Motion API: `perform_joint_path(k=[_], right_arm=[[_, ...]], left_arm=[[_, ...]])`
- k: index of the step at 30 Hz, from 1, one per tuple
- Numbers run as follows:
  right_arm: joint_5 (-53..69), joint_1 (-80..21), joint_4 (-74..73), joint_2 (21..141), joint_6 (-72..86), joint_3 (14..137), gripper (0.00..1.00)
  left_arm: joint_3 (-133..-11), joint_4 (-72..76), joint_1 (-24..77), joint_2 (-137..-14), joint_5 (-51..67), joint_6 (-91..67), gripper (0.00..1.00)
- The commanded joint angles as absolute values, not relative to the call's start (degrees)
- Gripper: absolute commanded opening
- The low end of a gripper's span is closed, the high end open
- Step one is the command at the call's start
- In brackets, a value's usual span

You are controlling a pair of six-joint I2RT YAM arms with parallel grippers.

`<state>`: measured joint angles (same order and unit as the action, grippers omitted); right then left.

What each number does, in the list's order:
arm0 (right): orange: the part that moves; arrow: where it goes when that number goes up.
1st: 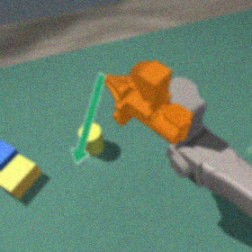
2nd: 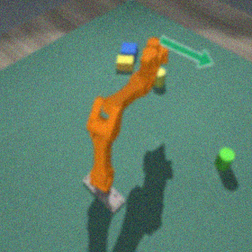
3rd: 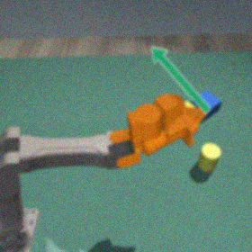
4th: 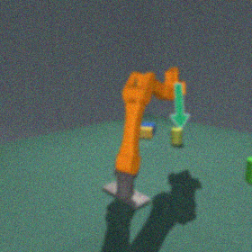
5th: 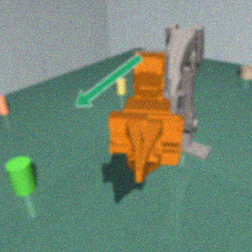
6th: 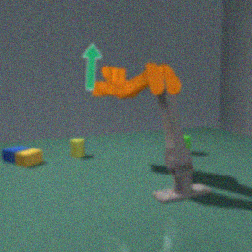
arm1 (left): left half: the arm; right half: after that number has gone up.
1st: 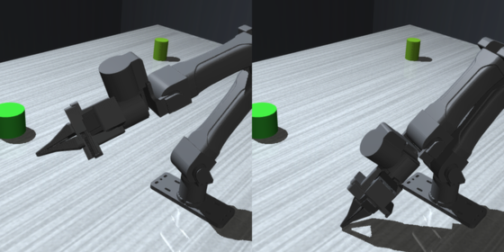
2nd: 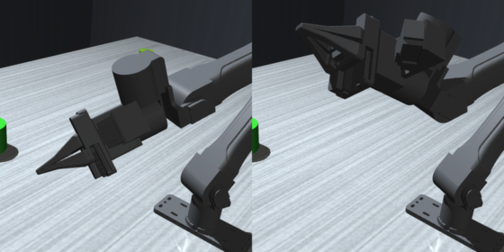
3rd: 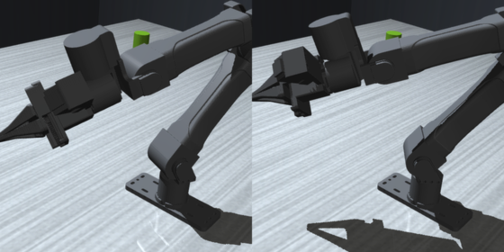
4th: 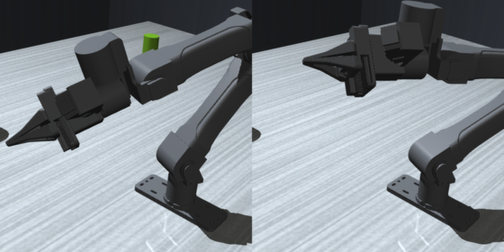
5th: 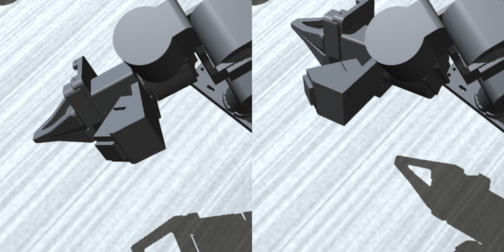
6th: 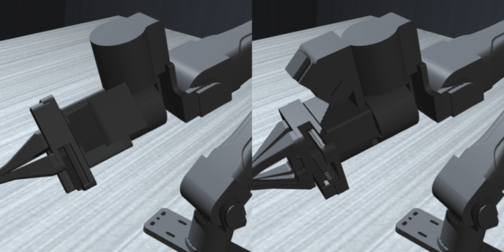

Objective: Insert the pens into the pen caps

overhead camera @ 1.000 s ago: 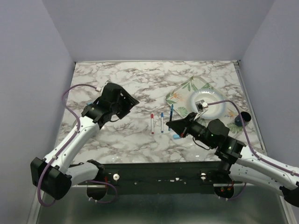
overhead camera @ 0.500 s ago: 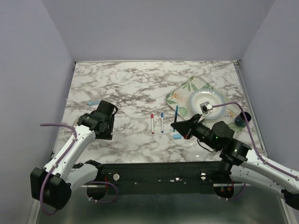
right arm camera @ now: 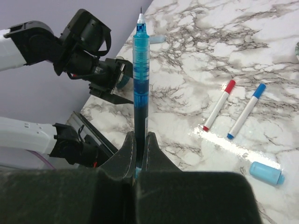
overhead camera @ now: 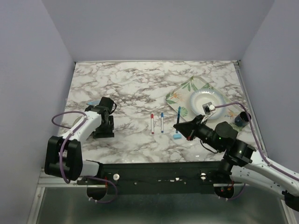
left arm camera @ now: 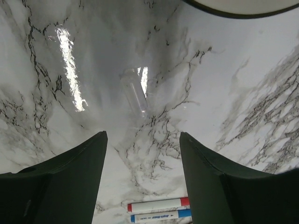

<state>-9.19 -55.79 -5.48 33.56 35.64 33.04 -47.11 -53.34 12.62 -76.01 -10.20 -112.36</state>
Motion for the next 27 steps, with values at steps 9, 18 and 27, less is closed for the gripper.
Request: perform_joint_path(k=[9,18,27], right_arm=[[-10.8,-55.9,-9.6,33.2,32.5,37.0,0.01],[-11.1,-55.9,-10.1,33.1,32.2,37.4,0.01],[-11.4,-55.9,-10.5,33.9,31.1,38.5,0.01]], left_arm=[[-45.0,-51.3,9.7,-85.7,-9.9,-111.5,0.7],[-43.6,-49.8,8.7,-88.3,-9.7,-109.8,0.47],[-45.1,-50.8,8.7,-87.0,-8.5,-107.3,0.03]])
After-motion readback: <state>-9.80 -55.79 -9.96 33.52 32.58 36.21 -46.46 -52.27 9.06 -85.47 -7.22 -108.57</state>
